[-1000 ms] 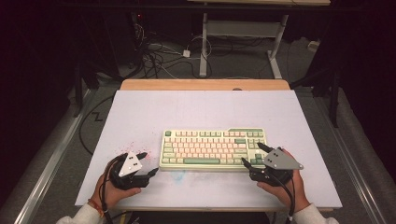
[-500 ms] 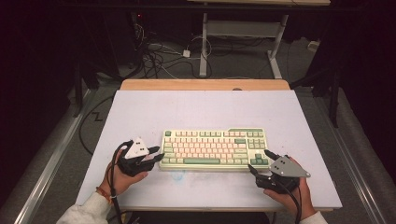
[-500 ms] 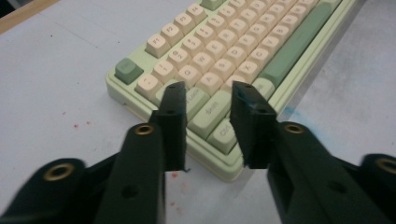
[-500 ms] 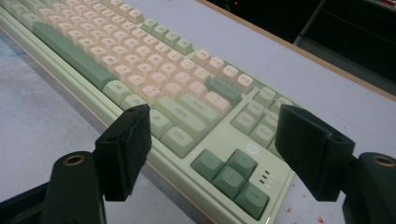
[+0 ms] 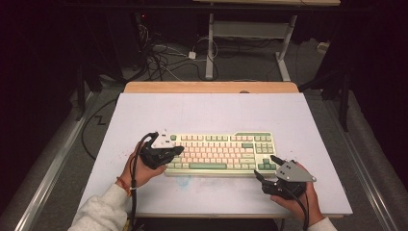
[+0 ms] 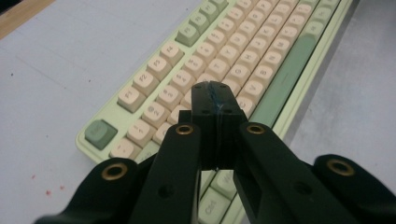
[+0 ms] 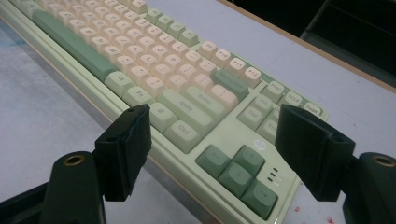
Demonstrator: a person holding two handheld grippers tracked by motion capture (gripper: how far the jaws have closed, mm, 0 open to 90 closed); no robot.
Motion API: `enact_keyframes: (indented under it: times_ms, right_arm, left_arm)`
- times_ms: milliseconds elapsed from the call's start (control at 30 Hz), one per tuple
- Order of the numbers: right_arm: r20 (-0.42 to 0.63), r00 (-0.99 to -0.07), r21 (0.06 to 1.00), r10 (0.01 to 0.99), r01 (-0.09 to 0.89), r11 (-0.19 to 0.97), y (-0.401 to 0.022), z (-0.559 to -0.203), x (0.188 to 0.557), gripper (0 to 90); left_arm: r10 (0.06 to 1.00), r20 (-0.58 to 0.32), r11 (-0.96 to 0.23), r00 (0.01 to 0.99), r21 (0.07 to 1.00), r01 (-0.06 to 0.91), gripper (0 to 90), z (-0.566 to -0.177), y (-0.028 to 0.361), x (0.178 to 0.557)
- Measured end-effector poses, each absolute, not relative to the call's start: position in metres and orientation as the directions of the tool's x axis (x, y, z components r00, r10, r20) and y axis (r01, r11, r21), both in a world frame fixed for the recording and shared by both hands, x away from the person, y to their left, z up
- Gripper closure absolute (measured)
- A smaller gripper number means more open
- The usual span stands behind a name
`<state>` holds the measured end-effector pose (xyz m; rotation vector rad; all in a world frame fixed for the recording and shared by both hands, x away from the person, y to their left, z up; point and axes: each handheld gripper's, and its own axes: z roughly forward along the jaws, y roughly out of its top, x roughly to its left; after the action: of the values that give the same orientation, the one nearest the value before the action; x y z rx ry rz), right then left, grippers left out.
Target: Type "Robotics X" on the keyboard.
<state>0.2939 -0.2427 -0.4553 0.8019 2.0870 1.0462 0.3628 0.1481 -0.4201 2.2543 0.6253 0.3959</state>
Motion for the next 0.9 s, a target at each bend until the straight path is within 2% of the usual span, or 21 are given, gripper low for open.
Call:
enact_keyframes:
  times_ms: [533, 600, 900]
  right_arm:
    - [-0.285, -0.595, 0.838, 0.751, 0.226, 0.497, -0.242, -0.456, 0.294, 27.0]
    - [-0.293, -0.592, 0.832, 0.751, 0.230, 0.505, -0.241, -0.457, 0.294, 27.0]
    - [-0.291, -0.599, 0.830, 0.746, 0.231, 0.508, -0.242, -0.457, 0.294, 26.9]
  left_arm:
    - [0.479, 0.107, -0.676, 0.871, 0.679, 0.288, 87.4, -0.416, 0.095, 0.384]
    - [0.481, 0.087, -0.671, 0.872, 0.677, 0.302, 87.4, -0.417, 0.090, 0.389]
    - [0.464, 0.107, -0.733, 0.880, 0.604, 0.313, 87.4, -0.430, 0.068, 0.405]
